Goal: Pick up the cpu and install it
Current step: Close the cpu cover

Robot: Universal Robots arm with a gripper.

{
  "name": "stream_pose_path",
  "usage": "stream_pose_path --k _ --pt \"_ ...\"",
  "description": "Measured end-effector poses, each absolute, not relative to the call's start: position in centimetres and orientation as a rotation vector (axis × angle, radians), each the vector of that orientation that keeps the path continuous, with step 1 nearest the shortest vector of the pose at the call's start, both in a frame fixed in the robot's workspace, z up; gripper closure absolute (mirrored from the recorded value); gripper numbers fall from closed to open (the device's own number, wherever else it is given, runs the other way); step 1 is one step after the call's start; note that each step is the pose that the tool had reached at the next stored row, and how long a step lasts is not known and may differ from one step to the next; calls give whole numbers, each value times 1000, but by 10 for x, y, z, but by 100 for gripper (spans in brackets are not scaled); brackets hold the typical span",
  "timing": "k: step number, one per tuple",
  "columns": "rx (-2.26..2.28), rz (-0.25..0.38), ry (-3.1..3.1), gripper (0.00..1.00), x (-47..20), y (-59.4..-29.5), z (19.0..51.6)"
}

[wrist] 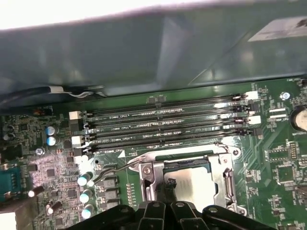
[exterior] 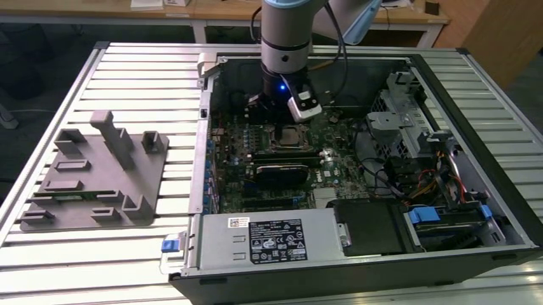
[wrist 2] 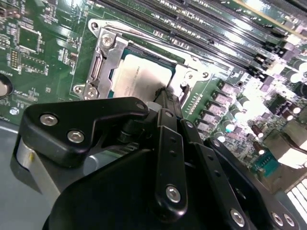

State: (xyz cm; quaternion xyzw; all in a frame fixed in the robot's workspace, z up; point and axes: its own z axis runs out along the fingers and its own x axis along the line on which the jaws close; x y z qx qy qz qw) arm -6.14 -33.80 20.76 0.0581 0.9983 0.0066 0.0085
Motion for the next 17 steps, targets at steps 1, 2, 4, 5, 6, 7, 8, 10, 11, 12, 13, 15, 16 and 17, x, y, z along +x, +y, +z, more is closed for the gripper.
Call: stream_pose_path --k 1,2,4,5,6,7,8,10,11,12,13,15,16,17 --pt "182 21 3119 89 -61 -338 208" --pt "182 21 3119 89 -61 -338 208" --pt "181 21 3119 89 -62 -338 208" --pt "182 21 3119 89 -63 -338 208" --pt "182 21 3119 89 -64 -338 207" --pt "182 21 3119 89 -65 -338 207" --pt "182 21 3119 89 -65 -338 206" --pt "181 20 3119 89 -65 -339 205" --pt "181 21 3119 89 -65 -339 205" --pt "181 21 3119 89 -65 -339 204" --pt "181 21 3119 89 -65 -340 204" --pt "181 21 3119 89 -65 -341 203" --pt "180 21 3119 89 -65 -342 203" --pt "178 21 3119 89 -65 -342 203"
